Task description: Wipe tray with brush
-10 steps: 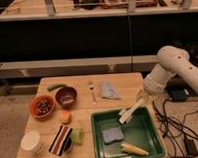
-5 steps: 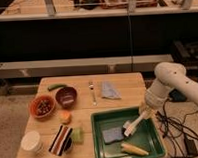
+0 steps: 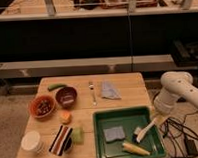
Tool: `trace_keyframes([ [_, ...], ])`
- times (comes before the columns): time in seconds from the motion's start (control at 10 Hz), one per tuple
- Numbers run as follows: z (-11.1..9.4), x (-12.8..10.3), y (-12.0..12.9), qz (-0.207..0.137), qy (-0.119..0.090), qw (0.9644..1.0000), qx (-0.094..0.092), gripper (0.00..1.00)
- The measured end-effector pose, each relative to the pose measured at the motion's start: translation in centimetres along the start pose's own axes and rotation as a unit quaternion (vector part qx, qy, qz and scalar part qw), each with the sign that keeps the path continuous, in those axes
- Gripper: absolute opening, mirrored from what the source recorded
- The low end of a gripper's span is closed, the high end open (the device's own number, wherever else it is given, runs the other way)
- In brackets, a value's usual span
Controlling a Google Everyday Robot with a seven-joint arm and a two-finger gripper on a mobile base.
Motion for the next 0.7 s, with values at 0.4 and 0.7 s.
trace_keyframes([
  [0.4, -1.5, 3.3, -4.0, 0.042, 0.007, 0.9989, 0.019, 0.00],
  [0.7, -1.2, 0.8, -7.4, 0.033, -0.004, 0.9990, 0.030, 0.00],
])
